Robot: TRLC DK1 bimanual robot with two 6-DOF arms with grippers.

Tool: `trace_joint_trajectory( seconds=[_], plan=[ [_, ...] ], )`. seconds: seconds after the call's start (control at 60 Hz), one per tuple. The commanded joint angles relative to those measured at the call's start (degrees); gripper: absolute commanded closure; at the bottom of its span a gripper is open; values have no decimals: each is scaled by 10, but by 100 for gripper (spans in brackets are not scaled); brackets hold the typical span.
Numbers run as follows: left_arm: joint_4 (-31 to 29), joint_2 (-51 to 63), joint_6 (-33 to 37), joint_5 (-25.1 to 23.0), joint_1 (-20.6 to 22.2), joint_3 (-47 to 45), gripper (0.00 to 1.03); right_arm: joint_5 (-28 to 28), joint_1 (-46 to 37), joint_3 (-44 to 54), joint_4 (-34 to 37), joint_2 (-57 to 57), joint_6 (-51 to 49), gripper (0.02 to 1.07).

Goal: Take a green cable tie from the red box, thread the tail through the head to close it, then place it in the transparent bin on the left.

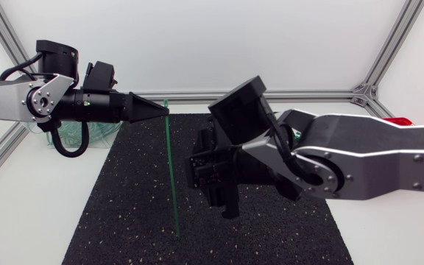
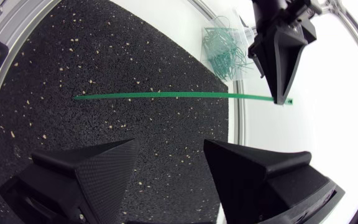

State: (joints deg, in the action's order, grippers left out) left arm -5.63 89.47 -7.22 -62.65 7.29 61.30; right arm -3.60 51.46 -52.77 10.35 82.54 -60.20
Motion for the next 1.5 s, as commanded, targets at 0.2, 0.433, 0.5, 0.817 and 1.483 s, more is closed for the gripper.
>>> trace_joint_trajectory(
  seconds=[0.2, 0.433, 0.5, 0.817, 1.483],
  plan=[
    [-90, 11, 11, 5, 0, 77, 100, -53, 64, 58, -95, 6, -113, 30],
    [-157, 36, 11, 16, 1, 116, 100, -93, 94, 105, -202, 33, -172, 30],
    [-166, 37, 10, 17, 1, 119, 100, -100, 99, 117, -238, 45, -193, 30],
    [-192, 39, 12, 32, 11, 131, 100, -128, 114, 166, -392, 82, -339, 30],
    [-238, 80, 75, 38, 16, 163, 100, -9, 86, 189, -462, 151, -584, 31]
  ],
)
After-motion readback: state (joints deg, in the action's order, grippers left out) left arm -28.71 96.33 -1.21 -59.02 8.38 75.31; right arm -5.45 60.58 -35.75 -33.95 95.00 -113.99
